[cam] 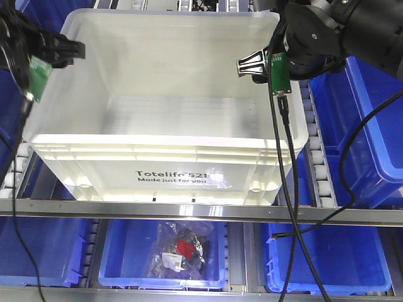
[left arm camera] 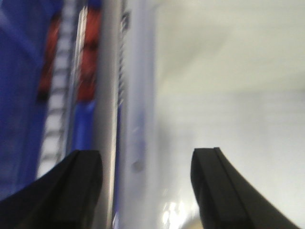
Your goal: Place moving items into box and shelve
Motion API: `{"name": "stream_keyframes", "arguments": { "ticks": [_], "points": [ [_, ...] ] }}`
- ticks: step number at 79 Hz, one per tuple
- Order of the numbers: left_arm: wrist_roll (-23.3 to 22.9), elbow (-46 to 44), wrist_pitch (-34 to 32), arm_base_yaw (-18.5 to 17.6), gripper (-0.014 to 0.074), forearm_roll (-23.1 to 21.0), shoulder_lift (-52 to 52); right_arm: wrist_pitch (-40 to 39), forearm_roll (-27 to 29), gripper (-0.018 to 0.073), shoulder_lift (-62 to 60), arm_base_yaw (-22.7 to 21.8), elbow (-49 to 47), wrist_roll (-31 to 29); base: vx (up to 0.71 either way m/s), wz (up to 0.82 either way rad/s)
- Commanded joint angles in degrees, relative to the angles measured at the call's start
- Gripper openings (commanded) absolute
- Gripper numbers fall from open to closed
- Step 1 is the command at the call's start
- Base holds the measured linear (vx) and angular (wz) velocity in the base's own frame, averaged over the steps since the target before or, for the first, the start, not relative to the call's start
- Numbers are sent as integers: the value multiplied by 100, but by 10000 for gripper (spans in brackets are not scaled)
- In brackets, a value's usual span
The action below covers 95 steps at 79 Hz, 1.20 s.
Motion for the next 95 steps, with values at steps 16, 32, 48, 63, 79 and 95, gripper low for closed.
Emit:
{"name": "stream_keyframes", "arguments": {
  "ticks": [16, 32, 48, 63, 79, 95],
  "points": [
    [287, 1198, -2446, -38, 408, 166, -1602, -163, -293, 557, -273, -33, -161, -39, 0, 0],
    [1121, 2362, -3060, -18, 221, -203, -2974, -163, -293, 557, -273, -33, -161, -39, 0, 0],
    [2291, 4236, -4732, 291, -9, -523, -4445, -163, -293, 557, -273, -33, -161, -39, 0, 0],
    [2355, 5551, -5390, 757, -9, -1217, -5654, -163, -293, 557, -273, -33, -161, -39, 0, 0],
    [2242, 6511, -5298, 1081, -8, -1334, -6605, -163, -293, 557, -273, -33, -161, -39, 0, 0],
    [2074, 7139, -4161, 1183, -8, -1334, -7640, -160, -294, 557, -273, -33, -161, -39, 0, 0]
  ]
}}
